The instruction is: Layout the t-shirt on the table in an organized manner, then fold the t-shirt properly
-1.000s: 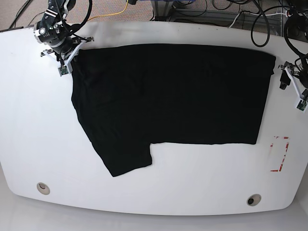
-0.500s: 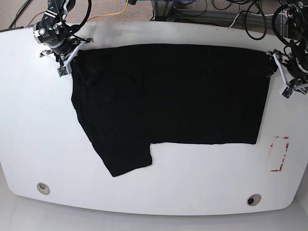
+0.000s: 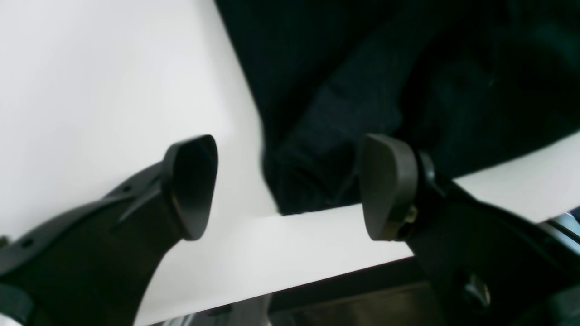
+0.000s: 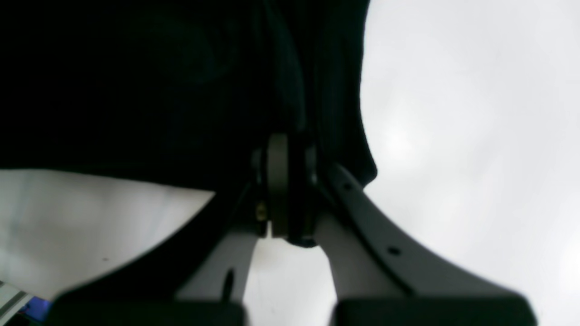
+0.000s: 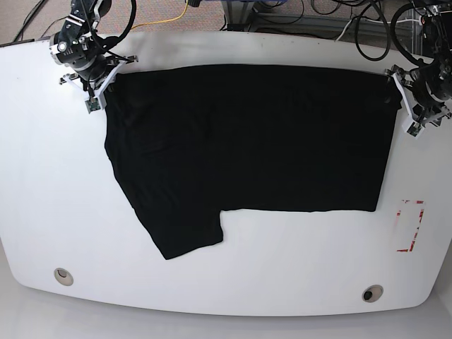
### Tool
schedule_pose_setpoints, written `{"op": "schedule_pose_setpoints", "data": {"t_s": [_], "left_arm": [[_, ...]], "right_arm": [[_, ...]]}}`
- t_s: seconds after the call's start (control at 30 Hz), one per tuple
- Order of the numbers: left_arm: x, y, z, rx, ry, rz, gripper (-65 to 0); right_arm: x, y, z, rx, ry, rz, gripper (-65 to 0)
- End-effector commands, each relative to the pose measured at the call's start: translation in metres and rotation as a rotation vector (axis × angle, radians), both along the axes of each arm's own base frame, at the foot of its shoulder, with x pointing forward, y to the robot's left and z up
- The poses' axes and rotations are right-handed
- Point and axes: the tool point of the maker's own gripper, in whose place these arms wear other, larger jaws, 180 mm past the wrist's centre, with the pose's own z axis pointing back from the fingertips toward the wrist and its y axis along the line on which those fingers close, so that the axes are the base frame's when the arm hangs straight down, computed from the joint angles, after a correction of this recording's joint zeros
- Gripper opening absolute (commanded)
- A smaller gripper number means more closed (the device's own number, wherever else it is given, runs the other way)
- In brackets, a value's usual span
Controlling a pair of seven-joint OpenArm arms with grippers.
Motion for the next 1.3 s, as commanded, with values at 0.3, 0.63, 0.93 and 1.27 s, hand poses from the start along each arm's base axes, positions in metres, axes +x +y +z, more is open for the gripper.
{"op": "schedule_pose_setpoints", "data": {"t_s": [0.3,0.63,0.93,1.27], "left_arm": [[0.009,-0.011,-0.008,-0.026,0.015,-0.046,-32.4],[0.020,-0.002,-0.004,0.070,0.008,-0.065,-65.0],[0.054,0.018,0.019,0.185,-0.065,-0.043,-58.9],[0.080,0.011,0.022,0.219,-0.059,-0.111,-47.4]], "right_arm": [[0.008,-0.003,0.010,-0.009,-0.041,0.003,-64.8],[0.008,-0.003,0.010,-0.009,-0.041,0.003,-64.8],[0.007,-0.003,0.009,-0.009,-0.039,0.001,-64.8],[0.007,-0.003,0.009,-0.008,-0.039,0.002,-64.5]]}}
